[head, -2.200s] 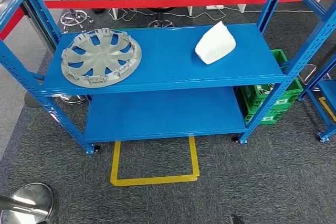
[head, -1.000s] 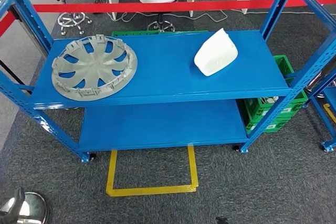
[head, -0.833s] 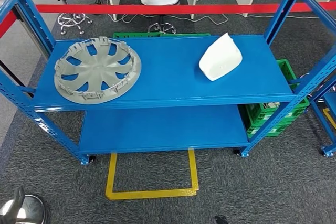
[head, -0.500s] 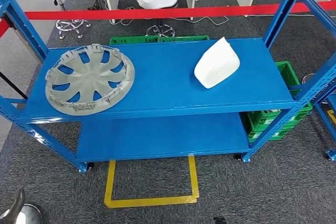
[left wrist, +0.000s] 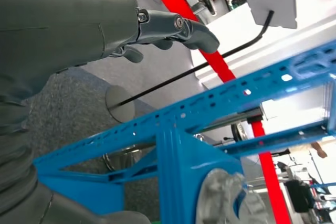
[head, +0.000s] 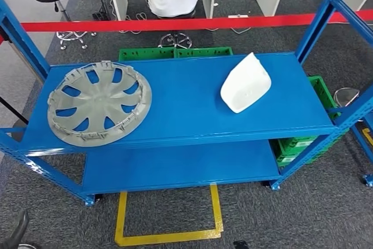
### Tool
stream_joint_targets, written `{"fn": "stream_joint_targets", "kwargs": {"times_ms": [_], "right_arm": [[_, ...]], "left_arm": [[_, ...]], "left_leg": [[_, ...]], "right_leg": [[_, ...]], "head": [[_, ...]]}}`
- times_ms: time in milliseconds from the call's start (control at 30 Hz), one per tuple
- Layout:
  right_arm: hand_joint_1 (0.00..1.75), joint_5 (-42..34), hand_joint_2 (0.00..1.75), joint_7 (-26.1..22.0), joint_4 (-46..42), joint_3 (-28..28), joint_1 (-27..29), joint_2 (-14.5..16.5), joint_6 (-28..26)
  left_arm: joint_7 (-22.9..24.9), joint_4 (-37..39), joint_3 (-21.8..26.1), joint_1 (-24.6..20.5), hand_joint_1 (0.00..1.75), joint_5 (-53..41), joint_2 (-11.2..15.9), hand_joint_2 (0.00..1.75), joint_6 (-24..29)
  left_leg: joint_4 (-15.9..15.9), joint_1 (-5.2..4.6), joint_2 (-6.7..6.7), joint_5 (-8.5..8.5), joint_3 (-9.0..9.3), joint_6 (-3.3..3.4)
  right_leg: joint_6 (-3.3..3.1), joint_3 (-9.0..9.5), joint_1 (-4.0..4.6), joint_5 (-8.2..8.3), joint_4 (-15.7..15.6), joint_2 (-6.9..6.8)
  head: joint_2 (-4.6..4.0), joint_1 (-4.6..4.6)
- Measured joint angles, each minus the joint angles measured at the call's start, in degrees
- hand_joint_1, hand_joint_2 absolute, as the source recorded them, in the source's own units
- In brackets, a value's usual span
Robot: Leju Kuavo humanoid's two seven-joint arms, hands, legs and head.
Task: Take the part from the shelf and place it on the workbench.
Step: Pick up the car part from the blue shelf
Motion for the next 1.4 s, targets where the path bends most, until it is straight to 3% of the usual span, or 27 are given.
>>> {"fn": "stream_joint_targets", "kwargs": {"times_ms": [67,167,200,233,333,400,500,567,700,733,767,833,900,1033,1067,1100,1200,1233,1267,1333,1400], "right_arm": [[0.00,0.0,1.75,0.0,0.0,0.0,-0.1,0.0,0.0],[0.00,0.0,1.75,0.0,0.0,0.0,-0.2,0.0,0.0],[0.00,0.0,1.75,0.0,0.0,0.0,-0.2,0.0,0.1],[0.00,0.0,1.75,0.0,0.0,0.0,-0.2,0.0,0.1],[0.00,0.2,1.75,0.0,0.0,0.1,-0.1,0.0,0.2],[0.00,0.4,1.75,0.1,0.1,0.1,0.0,0.0,0.2],[0.00,0.8,1.75,0.2,0.1,0.2,0.0,0.0,0.2],[0.00,1.1,1.75,0.4,0.1,0.4,-0.2,0.1,0.2],[0.00,2.4,1.75,1.1,0.2,0.8,-0.2,0.1,1.2],[0.00,3.0,1.75,1.5,0.2,1.0,-0.3,0.0,1.9],[0.00,3.6,1.75,1.9,0.2,1.4,-0.4,0.0,2.5],[0.00,4.4,1.75,2.5,0.2,2.0,-0.5,-0.3,3.5],[0.00,4.9,1.75,3.0,0.2,2.4,-0.7,-0.6,3.8],[0.00,5.7,1.75,3.5,0.2,3.2,-0.9,-0.8,3.9],[0.00,5.9,1.75,3.6,0.2,3.4,-1.0,-0.8,4.0],[0.00,6.0,1.75,3.7,0.2,3.5,-1.1,-0.8,4.0],[0.00,6.3,1.75,3.8,0.2,3.8,-1.3,-0.8,4.1],[0.00,6.4,1.75,3.9,0.2,3.8,-1.4,-0.8,4.2],[0.00,6.5,1.75,4.0,0.2,3.9,-1.5,-0.8,4.3],[0.00,6.9,1.75,4.3,0.2,3.9,-1.6,-0.8,4.3],[0.00,7.2,1.75,4.7,0.2,4.1,-1.6,-0.8,4.4]], "left_arm": [[0.0,0.0,-0.1,0.0,0.00,0.0,0.1,1.75,0.0],[0.0,0.0,-0.3,0.1,0.00,0.0,0.2,1.75,0.0],[0.0,0.0,-0.3,0.1,0.00,0.0,0.2,1.75,0.0],[0.0,0.0,-0.4,0.1,0.00,0.0,0.2,1.75,0.1],[0.0,0.0,-0.5,0.1,0.00,-0.9,0.3,1.75,0.5],[0.0,0.2,-0.7,0.0,0.00,-2.5,0.4,1.75,1.1],[0.0,0.5,-0.8,0.0,0.00,-5.1,0.8,1.75,1.5],[0.0,0.7,-0.9,-0.3,0.00,-6.4,1.0,1.75,1.3],[0.0,1.8,-1.3,-0.8,0.00,-12.4,1.3,1.75,1.2],[0.1,2.0,-1.8,-0.9,0.00,-16.1,1.4,1.75,1.7],[0.2,2.2,-2.5,-1.1,0.00,-20.1,1.4,1.75,2.3],[0.5,2.2,-4.3,-1.6,0.00,-26.7,1.5,1.75,3.0],[0.7,2.2,-5.9,-1.7,0.00,-30.2,1.5,1.75,3.1],[2.1,2.2,-9.0,-1.5,0.00,-34.5,2.4,1.75,2.5],[2.7,2.2,-9.9,-1.4,0.00,-35.6,2.7,1.75,2.2],[3.5,2.2,-10.8,-1.3,0.00,-36.6,3.1,1.75,2.0],[6.3,2.2,-13.7,-0.8,0.00,-39.0,4.3,1.75,0.9],[7.2,2.2,-14.9,-0.4,0.00,-39.5,4.9,1.75,0.5],[8.1,2.2,-16.0,0.0,0.00,-39.9,5.5,1.75,0.0],[9.7,2.2,-18.4,0.7,0.00,-40.8,7.1,1.75,-0.7],[10.9,2.2,-20.5,1.2,0.00,-41.4,8.5,1.75,-0.9]], "left_leg": [[-0.2,0.01,-0.02,-0.46,1.10,0.96],[-0.2,-0.25,0.00,-1.75,2.25,1.65],[-0.2,-0.35,-0.04,-2.24,2.76,1.72],[-0.2,-0.42,-0.10,-2.77,3.43,1.74],[-0.2,-0.54,-0.23,-4.69,6.02,1.48],[-0.4,-0.58,-0.30,-5.58,6.85,0.96],[-0.3,-0.62,-0.32,-5.62,7.27,0.08],[2.7,-0.65,-0.29,-5.77,5.91,-0.48],[14.3,-0.33,-0.25,-9.98,-2.89,-1.55],[14.5,-0.20,-0.24,-9.74,-4.10,-1.70],[13.1,-0.05,-0.23,-8.17,-4.39,-1.82],[6.4,0.36,-0.09,-1.96,-3.15,-2.19],[1.0,0.65,0.20,1.83,-2.07,-1.98],[-0.4,0.75,0.01,1.72,-1.17,-0.14],[-0.4,0.74,-0.01,1.54,-0.74,0.29],[-0.4,0.71,-0.02,1.31,-0.35,0.64],[-0.4,0.37,0.00,0.32,0.47,1.25],[-0.4,0.23,-0.01,-0.12,0.94,1.32],[-0.4,0.14,-0.05,-0.57,1.56,1.32],[-0.4,0.05,-0.25,-1.53,2.93,1.15],[-0.5,-0.06,-0.56,-2.15,3.81,0.70]], "right_leg": [[0.41,-1.35,-0.03,-1.41,3.1,-0.22],[0.69,-8.43,0.06,-5.54,13.9,-0.31],[0.66,-10.29,0.12,-5.88,15.8,-0.31],[0.54,-11.13,0.18,-4.94,15.6,-0.31],[-0.42,-9.55,0.54,2.86,6.4,-0.35],[-1.20,-8.53,0.92,5.45,2.3,-0.37],[-2.10,-7.48,0.93,5.54,1.2,-0.21],[-2.48,-5.95,0.49,5.35,0.0,-0.16],[-2.84,-3.41,0.03,4.27,-1.4,-0.11],[-2.75,-2.78,-0.07,3.79,-1.4,-0.03],[-2.59,-2.04,-0.20,3.25,-1.5,0.03],[-1.97,-0.48,-0.42,1.94,-1.5,0.10],[-1.09,0.34,-0.32,0.56,-1.4,0.22],[0.34,2.00,-0.33,-0.65,-1.4,0.04],[0.50,1.40,-0.34,-1.32,-0.1,-0.12],[0.66,0.04,-0.34,-2.28,2.3,-0.24],[0.71,-7.16,-0.21,-6.49,13.2,-0.32],[0.58,-8.85,-0.16,-6.61,14.8,-0.32],[0.39,-9.32,-0.10,-5.19,14.0,-0.32],[-0.05,-7.87,0.00,0.55,7.5,-0.33],[-0.54,-6.30,0.20,3.69,2.0,-0.37]], "head": [[0.00,0.24],[0.00,0.57],[0.00,0.60],[0.00,0.63],[0.00,0.63],[0.00,0.55],[0.01,0.48],[0.01,0.27],[0.00,-0.10],[0.00,-0.09],[0.00,-0.09],[0.00,-0.13],[0.00,-0.39],[0.01,-0.07],[0.01,0.14],[0.01,0.29],[0.01,0.61],[0.01,0.67],[0.00,0.68],[0.00,0.71],[0.01,0.64]]}}
